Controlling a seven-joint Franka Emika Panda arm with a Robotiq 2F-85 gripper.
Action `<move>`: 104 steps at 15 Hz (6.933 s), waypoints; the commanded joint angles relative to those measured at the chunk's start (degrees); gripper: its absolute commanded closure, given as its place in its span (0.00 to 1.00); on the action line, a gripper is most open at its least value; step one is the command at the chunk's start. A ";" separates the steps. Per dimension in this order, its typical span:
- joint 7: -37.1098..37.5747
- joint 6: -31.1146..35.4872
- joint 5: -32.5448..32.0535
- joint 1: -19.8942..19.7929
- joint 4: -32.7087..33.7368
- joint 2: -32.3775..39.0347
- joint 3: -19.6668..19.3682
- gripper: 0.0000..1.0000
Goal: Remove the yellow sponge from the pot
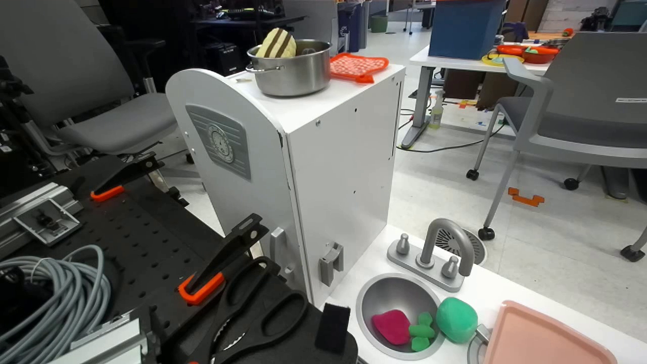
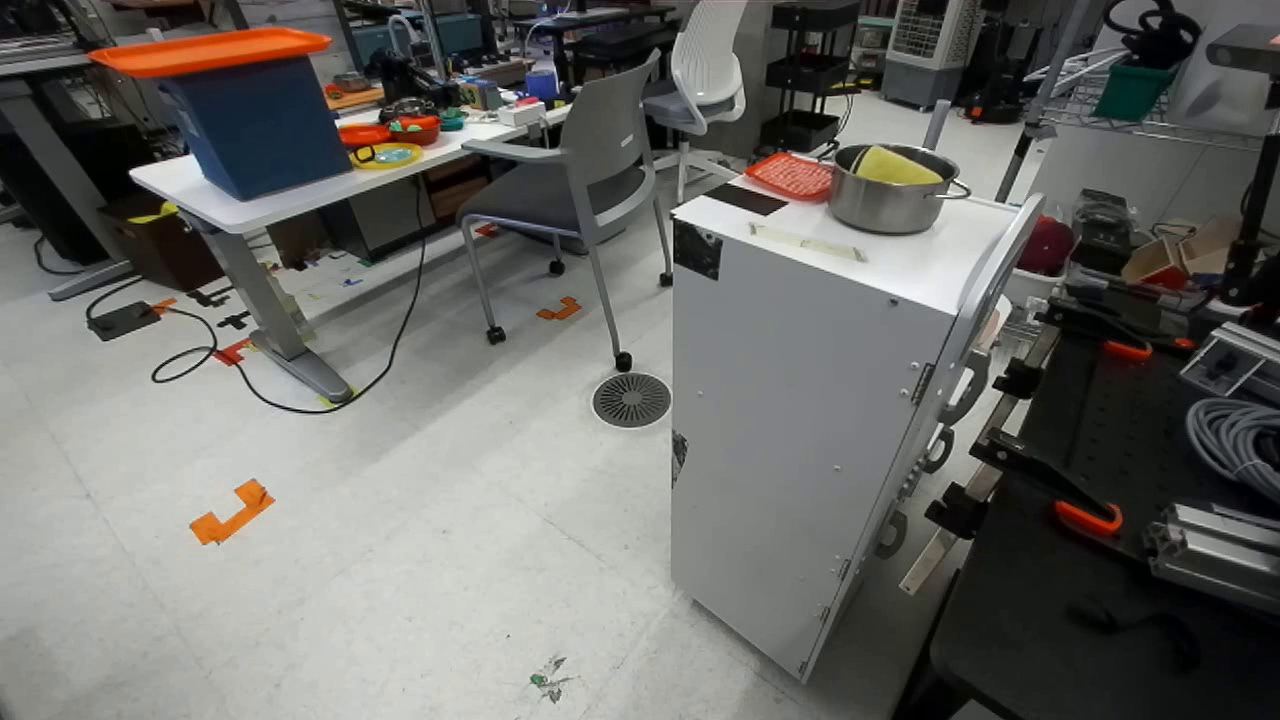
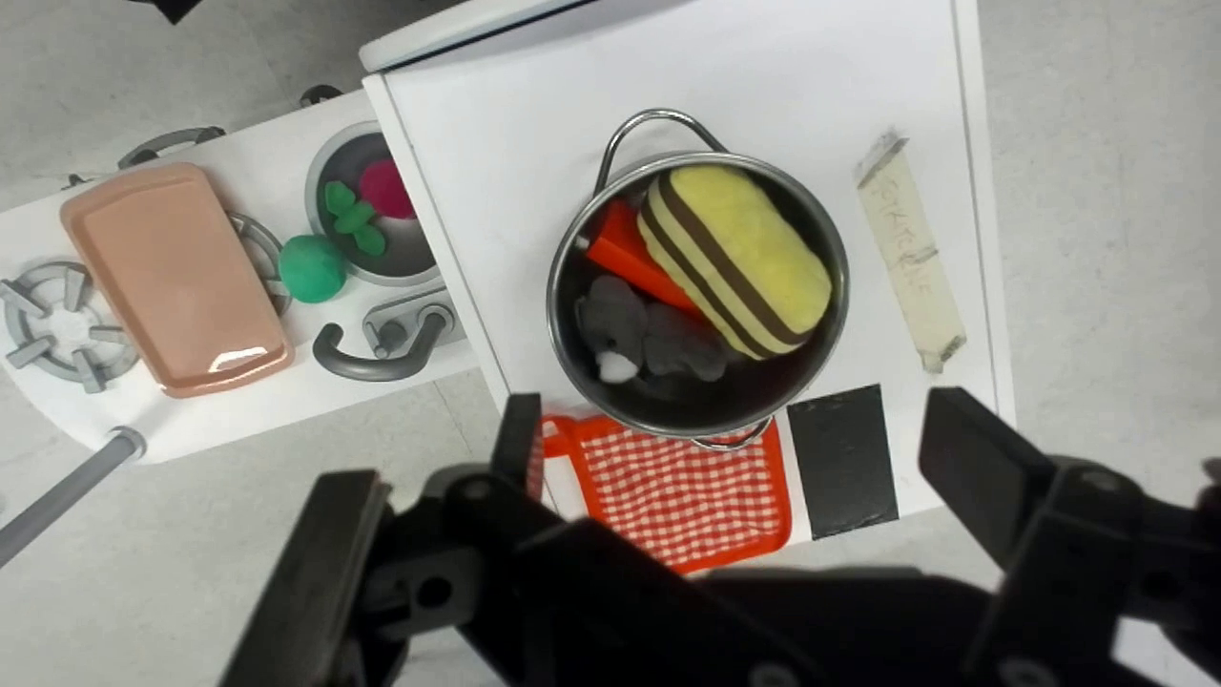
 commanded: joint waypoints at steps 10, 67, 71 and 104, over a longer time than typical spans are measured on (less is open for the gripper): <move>4.61 -2.69 0.91 0.41 6.68 9.69 -0.28 0.00; 1.77 -1.21 0.34 2.77 6.48 16.39 -0.35 0.00; 2.12 -1.66 0.50 2.49 7.39 18.23 -0.77 0.00; 3.34 0.24 0.71 2.65 8.34 18.38 -1.34 0.97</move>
